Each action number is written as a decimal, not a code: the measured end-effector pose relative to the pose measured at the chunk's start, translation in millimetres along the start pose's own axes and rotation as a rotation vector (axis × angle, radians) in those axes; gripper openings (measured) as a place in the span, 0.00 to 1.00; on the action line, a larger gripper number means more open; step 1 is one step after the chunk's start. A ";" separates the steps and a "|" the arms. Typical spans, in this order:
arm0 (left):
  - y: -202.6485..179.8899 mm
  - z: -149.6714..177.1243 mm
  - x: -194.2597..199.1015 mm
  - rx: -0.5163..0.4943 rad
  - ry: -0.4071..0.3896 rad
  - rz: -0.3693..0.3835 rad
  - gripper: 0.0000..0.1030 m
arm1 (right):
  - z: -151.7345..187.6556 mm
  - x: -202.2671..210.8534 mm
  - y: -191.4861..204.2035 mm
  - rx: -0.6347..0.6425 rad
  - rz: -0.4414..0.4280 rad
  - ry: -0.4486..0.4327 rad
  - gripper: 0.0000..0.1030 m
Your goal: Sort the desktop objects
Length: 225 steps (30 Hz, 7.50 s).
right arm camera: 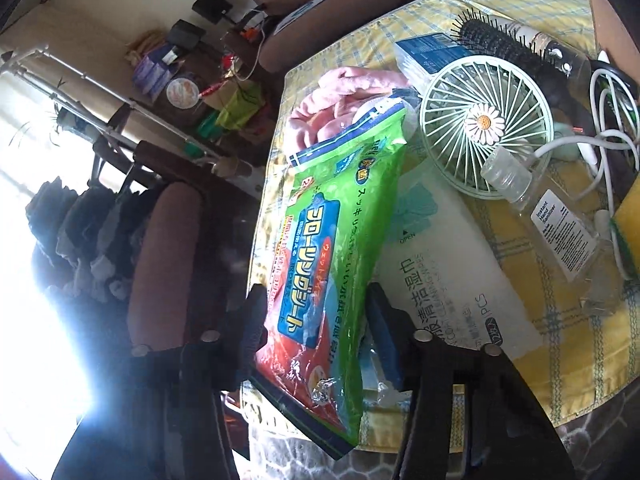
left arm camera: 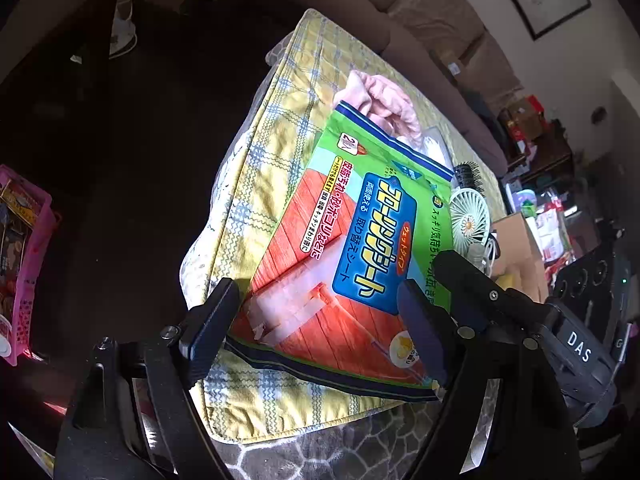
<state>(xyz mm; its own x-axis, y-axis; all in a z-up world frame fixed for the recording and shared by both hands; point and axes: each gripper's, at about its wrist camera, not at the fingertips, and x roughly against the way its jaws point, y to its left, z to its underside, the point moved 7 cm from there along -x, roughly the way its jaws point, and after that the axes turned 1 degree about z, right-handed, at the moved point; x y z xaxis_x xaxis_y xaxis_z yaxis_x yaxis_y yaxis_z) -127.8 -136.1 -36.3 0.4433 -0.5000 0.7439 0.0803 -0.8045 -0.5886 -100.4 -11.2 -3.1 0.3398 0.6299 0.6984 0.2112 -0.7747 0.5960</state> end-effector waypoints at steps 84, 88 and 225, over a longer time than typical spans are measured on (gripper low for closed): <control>-46.5 120.1 11.5 -0.242 0.121 -0.047 0.96 | 55.6 80.2 -66.9 -0.060 -0.045 0.143 0.50; -61.5 146.6 15.2 -0.183 0.212 0.123 0.98 | 29.2 72.5 -45.5 -0.007 -0.030 0.122 0.50; -19.8 43.6 45.9 -0.085 -0.066 -0.079 1.00 | -31.5 194.1 -54.2 0.177 -0.003 0.036 0.69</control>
<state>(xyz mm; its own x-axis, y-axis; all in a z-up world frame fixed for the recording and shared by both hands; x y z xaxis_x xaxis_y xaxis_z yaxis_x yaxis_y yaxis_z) -70.2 -129.2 -4.3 0.4970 -0.4138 0.7627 0.0426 -0.8663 -0.4977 -74.8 154.8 112.6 0.3069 0.6312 0.7123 0.3711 -0.7686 0.5212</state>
